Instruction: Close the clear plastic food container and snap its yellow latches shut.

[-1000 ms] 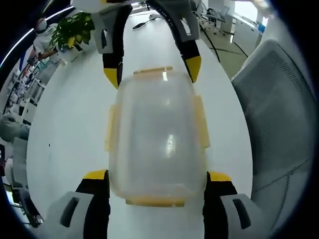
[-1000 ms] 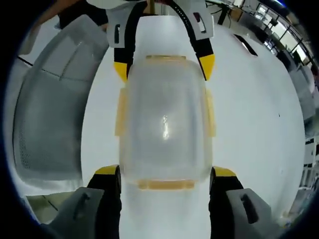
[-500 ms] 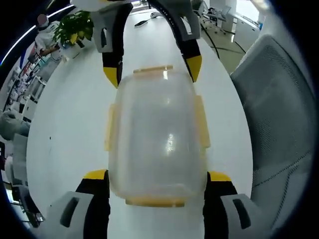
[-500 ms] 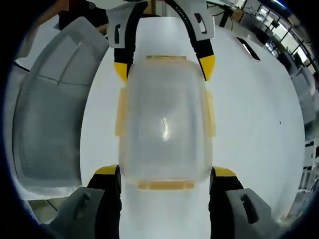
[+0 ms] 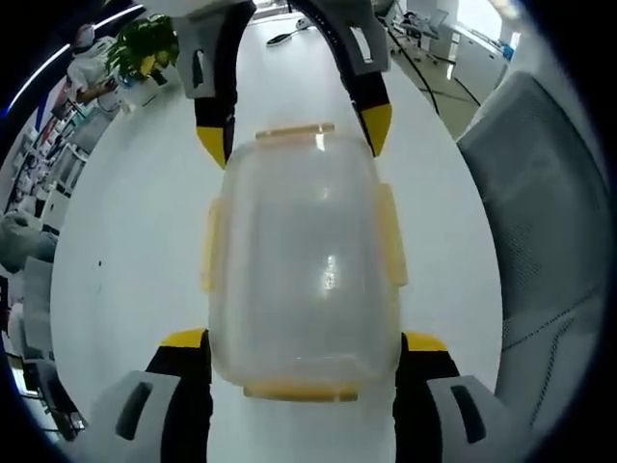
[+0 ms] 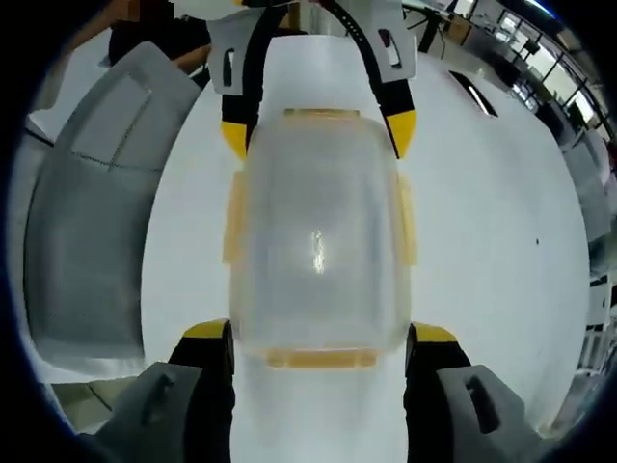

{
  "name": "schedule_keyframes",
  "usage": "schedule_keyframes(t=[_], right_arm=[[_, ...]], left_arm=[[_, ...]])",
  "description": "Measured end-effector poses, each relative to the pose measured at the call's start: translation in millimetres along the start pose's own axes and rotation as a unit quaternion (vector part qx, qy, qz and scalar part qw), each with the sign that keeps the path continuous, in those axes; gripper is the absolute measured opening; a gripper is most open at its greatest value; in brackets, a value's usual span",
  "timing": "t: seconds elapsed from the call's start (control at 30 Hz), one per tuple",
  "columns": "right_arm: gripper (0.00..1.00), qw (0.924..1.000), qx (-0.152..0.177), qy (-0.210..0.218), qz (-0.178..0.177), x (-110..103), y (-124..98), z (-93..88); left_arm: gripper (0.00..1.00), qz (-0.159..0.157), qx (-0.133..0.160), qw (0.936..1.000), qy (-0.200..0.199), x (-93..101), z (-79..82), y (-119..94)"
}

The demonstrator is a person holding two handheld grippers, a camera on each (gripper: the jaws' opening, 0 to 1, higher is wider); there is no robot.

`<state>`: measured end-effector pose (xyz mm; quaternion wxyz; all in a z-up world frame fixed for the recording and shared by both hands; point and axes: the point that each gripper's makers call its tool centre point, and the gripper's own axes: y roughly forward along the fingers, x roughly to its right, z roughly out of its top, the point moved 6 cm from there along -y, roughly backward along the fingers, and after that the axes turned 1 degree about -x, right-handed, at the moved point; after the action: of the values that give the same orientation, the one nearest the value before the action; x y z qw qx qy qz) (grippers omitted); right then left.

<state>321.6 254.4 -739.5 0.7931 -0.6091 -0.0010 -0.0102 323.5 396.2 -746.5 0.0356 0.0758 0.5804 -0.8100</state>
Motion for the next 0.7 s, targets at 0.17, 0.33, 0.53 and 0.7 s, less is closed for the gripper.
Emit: schedule_keyframes(t=[0.17,0.33,0.53,0.7], right_arm=[[0.69,1.0000,0.001,0.002,0.000,18,1,2.0],[0.69,1.0000,0.002,0.000,0.004,30,2,3.2],[0.71,0.9997,0.019,0.007,0.015,42,5,3.1],[0.74,0.9987,0.029,0.024,0.034,46,11,2.8]], left_arm=[[0.74,-0.003,-0.003,1.0000,0.001,-18.0,-2.1,3],[0.75,-0.014,-0.002,0.9999,-0.001,-30.4,-5.0,6],[0.78,-0.021,-0.006,0.9998,0.002,-41.7,-6.9,11],[0.81,-0.019,-0.009,0.9996,0.016,-48.2,-6.3,16]])
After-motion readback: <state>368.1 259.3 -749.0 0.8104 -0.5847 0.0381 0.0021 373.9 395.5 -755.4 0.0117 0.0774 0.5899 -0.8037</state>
